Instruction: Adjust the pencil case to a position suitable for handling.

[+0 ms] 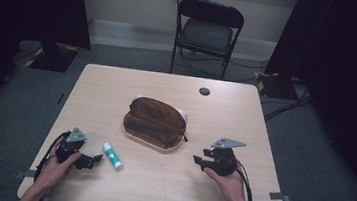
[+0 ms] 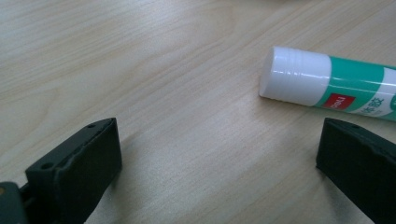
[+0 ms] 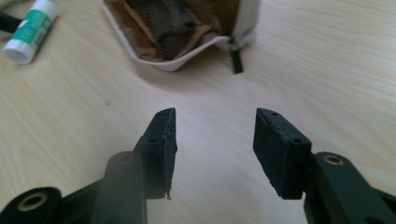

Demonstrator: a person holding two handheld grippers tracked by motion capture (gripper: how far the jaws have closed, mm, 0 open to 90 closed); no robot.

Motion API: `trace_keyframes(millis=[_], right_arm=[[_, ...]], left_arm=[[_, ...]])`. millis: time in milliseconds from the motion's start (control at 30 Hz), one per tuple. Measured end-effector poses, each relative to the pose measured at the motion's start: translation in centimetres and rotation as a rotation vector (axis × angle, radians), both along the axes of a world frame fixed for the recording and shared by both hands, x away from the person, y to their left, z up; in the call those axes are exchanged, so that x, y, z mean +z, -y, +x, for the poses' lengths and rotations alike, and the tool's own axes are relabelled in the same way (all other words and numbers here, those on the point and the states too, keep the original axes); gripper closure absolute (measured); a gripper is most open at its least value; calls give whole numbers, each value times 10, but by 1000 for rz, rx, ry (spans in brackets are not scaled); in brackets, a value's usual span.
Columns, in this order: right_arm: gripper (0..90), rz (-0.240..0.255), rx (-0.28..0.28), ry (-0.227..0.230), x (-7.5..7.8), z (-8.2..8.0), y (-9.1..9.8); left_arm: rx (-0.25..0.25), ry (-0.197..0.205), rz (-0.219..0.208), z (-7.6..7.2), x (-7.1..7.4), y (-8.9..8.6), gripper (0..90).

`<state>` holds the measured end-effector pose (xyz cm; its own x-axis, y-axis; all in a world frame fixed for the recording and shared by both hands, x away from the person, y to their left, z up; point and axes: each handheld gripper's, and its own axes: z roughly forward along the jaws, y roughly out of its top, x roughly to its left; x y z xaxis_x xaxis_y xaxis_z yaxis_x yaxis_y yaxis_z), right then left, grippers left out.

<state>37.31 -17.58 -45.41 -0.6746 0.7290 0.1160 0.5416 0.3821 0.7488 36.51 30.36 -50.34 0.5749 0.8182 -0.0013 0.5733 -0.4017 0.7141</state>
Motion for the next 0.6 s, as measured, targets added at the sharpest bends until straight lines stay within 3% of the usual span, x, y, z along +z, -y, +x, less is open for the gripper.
trace_keyframes(millis=[67, 133, 233, 333, 467, 600], right_arm=[[529, -2, 23, -8, -1, -1, -6], [539, -18, 42, 14, 1, -1, -12], [554, 5, 83, 28, 6, 2, -25], [541, 0, 124, 51, 10, 8, -42], [542, -23, 170, 48, 10, 20, -63], [548, 8, 183, 49, 16, 36, -80]], left_arm=[[-1, 0, 0, 0, 0, 0, 0], [0, 0, 0, 0, 0, 0, 0], [-1, 0, 0, 0, 0, 0, 0], [0, 0, 0, 0, 0, 0, 0], [0, 0, 0, 0, 0, 0, 0], [0, 0, 0, 0, 0, 0, 0]])
